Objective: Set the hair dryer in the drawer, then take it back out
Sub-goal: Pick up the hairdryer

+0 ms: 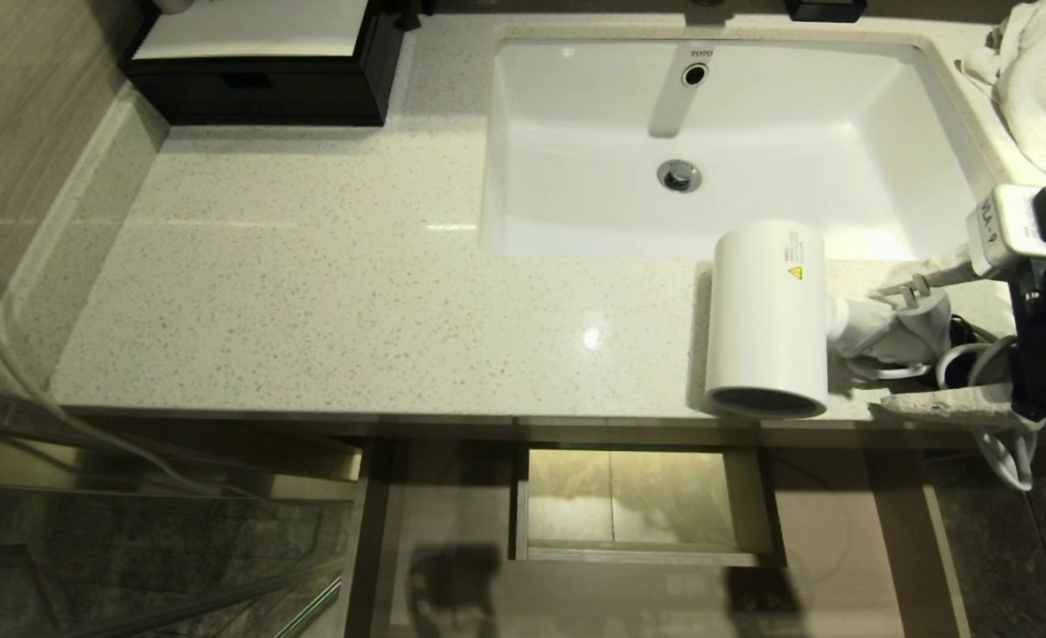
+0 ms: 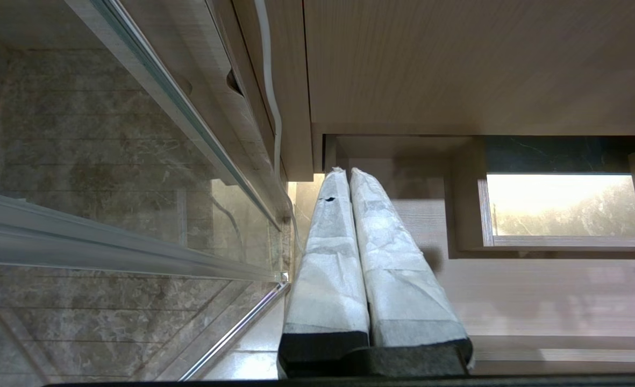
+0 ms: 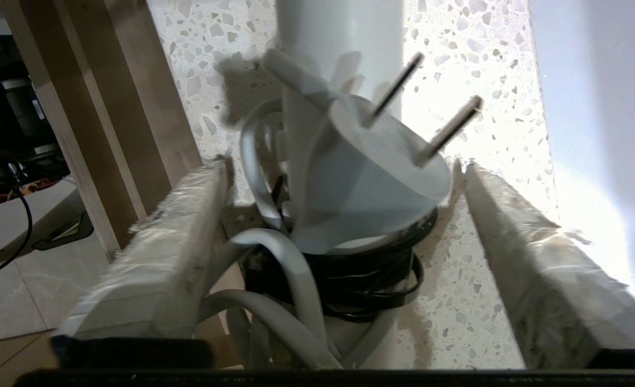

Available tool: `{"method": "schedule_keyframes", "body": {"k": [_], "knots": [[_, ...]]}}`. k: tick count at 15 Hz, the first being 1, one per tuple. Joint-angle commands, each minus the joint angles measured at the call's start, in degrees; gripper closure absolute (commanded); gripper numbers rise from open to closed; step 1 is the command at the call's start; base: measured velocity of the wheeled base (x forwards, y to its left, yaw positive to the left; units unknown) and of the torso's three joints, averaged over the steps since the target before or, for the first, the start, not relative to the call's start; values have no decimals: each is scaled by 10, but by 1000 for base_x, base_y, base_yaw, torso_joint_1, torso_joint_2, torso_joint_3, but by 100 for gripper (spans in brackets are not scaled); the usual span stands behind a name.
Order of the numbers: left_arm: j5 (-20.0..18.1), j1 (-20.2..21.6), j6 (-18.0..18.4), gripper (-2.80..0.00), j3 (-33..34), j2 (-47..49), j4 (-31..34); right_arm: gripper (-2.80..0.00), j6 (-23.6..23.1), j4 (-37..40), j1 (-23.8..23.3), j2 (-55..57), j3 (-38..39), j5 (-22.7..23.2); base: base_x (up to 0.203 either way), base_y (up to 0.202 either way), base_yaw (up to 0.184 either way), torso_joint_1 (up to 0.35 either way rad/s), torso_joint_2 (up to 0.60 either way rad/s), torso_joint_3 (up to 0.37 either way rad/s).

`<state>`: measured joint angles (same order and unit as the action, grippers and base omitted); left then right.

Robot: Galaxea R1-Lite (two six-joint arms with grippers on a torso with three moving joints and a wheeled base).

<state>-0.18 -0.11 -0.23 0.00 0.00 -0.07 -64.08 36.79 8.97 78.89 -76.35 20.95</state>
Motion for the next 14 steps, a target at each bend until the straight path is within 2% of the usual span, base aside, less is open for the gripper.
{"method": "schedule_keyframes", "body": {"k": [1, 7, 14], "knots": [[0, 0, 0, 0, 0, 0, 0, 0, -2, 2, -1, -6, 2, -1, 0, 0, 0, 0, 0, 0], [0, 0, 0, 0, 0, 0, 0, 0, 4, 3, -2, -33, 10, -2, 0, 0, 0, 0, 0, 0], [0, -1, 0, 0, 1, 0, 0, 0, 17, 17, -31, -115, 37, -5, 0, 0, 0, 0, 0, 0]]}}
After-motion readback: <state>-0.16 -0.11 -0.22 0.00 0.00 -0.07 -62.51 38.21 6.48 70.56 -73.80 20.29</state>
